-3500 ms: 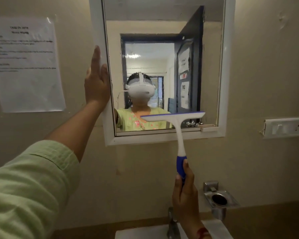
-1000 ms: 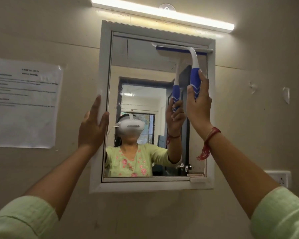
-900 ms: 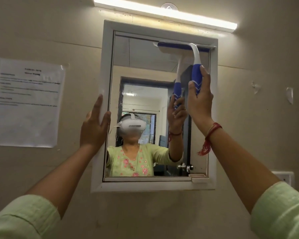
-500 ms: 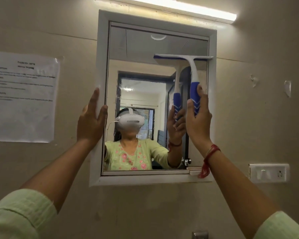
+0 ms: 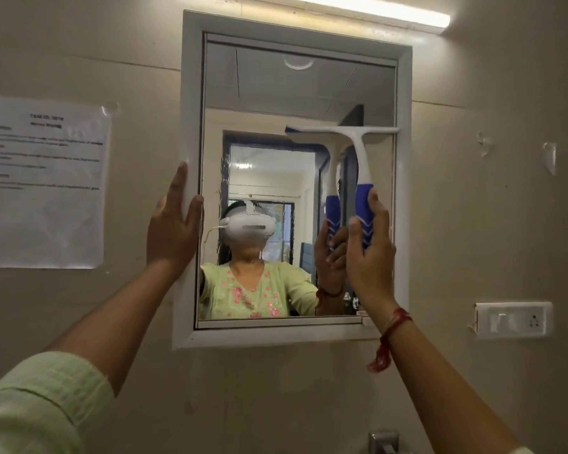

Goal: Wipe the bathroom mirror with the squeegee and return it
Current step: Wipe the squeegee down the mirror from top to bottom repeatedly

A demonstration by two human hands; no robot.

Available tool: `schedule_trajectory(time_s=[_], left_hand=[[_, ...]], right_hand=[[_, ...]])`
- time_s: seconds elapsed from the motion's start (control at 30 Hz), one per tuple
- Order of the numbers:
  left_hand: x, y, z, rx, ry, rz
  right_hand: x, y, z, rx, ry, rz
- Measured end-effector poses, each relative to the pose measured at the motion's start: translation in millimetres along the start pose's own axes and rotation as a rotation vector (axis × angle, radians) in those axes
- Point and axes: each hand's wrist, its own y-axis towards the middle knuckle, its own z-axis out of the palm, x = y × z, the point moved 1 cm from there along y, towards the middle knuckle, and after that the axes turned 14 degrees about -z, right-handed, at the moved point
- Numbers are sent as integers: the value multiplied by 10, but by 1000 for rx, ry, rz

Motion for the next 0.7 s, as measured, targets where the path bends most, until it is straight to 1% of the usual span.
schedule_trajectory(time_s=[0.23, 0.3, 0.4, 0.5, 0.6, 0.7], left_hand=[[14, 1, 10, -4, 7, 7], [16, 4, 13, -2, 13, 13], [5, 1, 4, 0, 14, 3], [-20, -14, -10, -4, 21, 0], [-40, -28, -12, -6, 25, -1], [-45, -30, -21, -6, 21, -12]], right_hand=[[82, 296, -24, -1, -60, -27], [80, 159, -57, 13, -62, -8], [92, -296, -130, 51, -30, 37], [206, -493, -99, 31, -10, 50], [228, -234, -38, -15, -30, 62], [169, 13, -47, -1, -91, 36]])
